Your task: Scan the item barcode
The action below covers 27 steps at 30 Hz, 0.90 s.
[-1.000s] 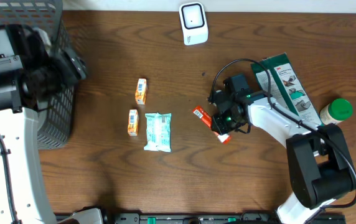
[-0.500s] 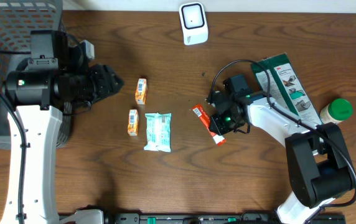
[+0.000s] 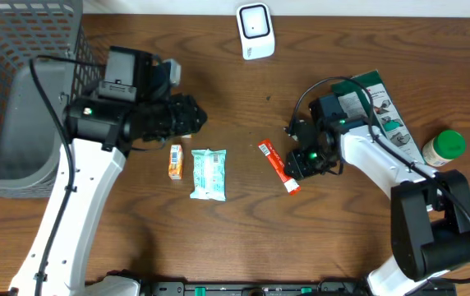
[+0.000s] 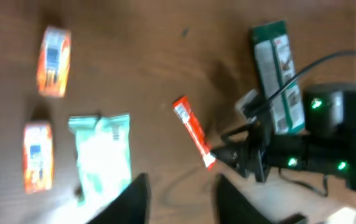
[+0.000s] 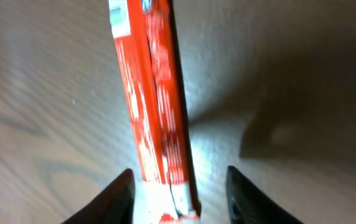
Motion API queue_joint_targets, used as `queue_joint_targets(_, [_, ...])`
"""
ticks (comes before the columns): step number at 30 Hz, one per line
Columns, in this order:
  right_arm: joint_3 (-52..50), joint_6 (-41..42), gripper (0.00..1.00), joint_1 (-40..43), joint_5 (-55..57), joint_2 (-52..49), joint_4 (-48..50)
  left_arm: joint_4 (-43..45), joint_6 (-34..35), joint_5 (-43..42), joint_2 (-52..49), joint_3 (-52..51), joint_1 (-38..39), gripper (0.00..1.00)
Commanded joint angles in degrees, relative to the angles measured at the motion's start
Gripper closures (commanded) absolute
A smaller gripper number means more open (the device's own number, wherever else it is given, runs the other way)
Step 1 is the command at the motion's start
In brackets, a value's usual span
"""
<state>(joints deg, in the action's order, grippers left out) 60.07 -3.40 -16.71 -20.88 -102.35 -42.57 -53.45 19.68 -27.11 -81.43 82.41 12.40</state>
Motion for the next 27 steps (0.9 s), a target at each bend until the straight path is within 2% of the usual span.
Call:
queue_joint_targets(1, [0.83, 0.26, 0.45, 0.42, -0.87, 1.05, -1.31, 2.4, 2.84, 3.08, -0.98, 0.07, 1.95, 0.77])
queue_joint_targets(5, [-0.39, 1.66, 0.45, 0.44, -0.37, 0.98, -0.81, 3.96, 6.16, 7.74, -4.31, -1.31, 6.23, 0.92])
queue_joint_targets(13, [-1.66, 3.5, 0.48, 0.5, 1.29, 0.98, 1.42, 12.96, 6.14, 7.74, -17.59, -1.79, 15.58, 0.92])
queue_joint_targets(27, [-1.79, 4.79, 0.48, 0.24, 0.92, 0.98, 1.38, 18.18, 7.28, 6.8, -29.9, -1.79, 17.9, 0.92])
